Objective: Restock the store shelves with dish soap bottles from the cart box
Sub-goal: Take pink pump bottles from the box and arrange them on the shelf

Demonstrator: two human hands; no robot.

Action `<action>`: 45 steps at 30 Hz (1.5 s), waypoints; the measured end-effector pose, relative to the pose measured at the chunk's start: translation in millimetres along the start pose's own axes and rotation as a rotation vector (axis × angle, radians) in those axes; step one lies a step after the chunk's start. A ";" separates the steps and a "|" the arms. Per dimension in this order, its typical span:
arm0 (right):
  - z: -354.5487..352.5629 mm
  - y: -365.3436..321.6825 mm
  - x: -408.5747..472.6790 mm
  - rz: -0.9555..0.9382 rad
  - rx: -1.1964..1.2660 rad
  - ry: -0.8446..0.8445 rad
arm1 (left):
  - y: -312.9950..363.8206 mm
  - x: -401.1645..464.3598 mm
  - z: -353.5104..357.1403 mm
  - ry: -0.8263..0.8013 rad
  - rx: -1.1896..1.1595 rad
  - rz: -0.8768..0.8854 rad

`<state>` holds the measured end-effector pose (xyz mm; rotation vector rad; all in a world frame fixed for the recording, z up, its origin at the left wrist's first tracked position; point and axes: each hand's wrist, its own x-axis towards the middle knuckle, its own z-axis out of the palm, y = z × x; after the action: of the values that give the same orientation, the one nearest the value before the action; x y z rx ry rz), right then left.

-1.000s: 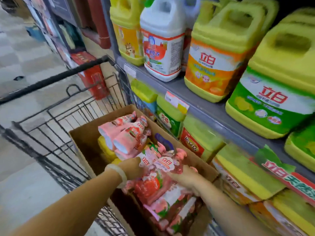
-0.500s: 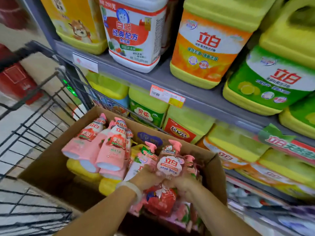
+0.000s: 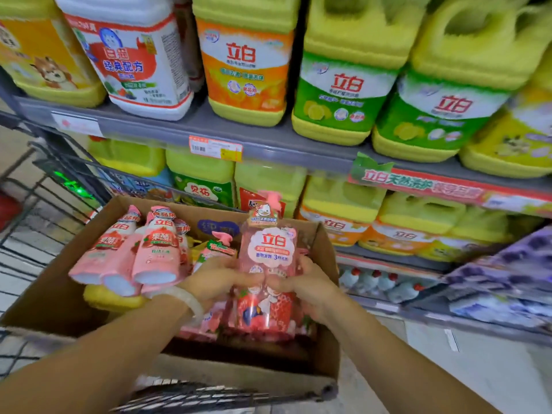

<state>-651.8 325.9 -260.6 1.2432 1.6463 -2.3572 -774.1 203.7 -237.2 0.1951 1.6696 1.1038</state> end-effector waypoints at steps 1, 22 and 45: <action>-8.7 -2.9 -15.2 -0.040 0.011 -0.002 | 6.8 -11.1 11.0 -0.013 0.037 0.024; -347.4 -53.6 -423.1 -0.769 -0.052 0.566 | 123.3 -205.8 462.4 -0.428 0.183 0.746; -741.6 -264.2 -558.0 -1.017 -0.300 0.914 | 395.1 -181.6 887.9 -0.609 0.175 1.260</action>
<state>57.7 804.5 185.0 1.8394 3.4171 -1.6673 -115.6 811.8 180.0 1.6783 0.9782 1.5275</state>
